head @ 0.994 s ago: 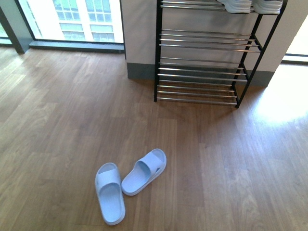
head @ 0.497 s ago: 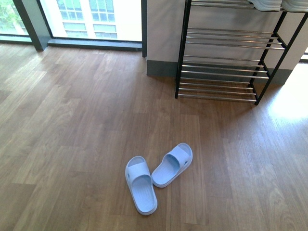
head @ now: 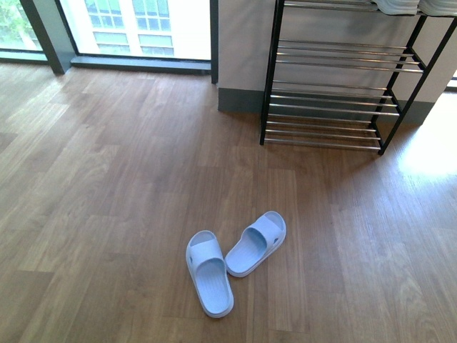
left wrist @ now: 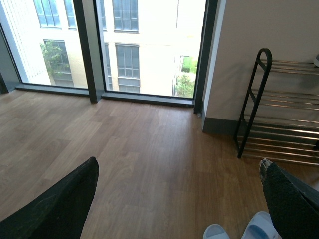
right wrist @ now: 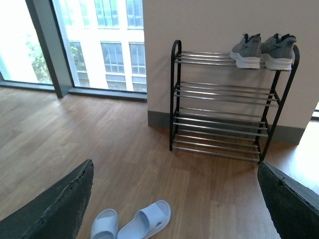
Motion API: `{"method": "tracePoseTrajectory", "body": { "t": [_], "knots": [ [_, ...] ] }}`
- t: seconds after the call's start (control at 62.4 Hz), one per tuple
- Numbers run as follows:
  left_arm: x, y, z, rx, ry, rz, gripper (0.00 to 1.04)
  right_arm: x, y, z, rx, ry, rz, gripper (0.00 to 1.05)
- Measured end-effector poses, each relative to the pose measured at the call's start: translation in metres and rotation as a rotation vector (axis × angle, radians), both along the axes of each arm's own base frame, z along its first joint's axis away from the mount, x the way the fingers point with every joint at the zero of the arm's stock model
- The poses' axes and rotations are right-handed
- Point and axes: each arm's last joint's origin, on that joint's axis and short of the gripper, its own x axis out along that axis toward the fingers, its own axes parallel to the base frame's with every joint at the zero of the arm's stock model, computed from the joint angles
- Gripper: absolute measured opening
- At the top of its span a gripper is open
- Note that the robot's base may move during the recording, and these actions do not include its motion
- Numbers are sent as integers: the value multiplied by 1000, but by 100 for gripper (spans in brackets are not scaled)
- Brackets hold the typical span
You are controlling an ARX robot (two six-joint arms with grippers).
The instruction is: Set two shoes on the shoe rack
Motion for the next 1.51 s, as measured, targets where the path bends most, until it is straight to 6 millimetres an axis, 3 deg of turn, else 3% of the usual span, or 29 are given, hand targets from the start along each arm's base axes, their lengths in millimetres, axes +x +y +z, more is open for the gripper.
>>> {"method": "tracePoseTrajectory", "body": {
  "t": [1.507],
  "knots": [
    [0, 0, 0, 0, 0, -1, 95, 0, 0, 0, 0, 0, -2, 96]
  ]
}}
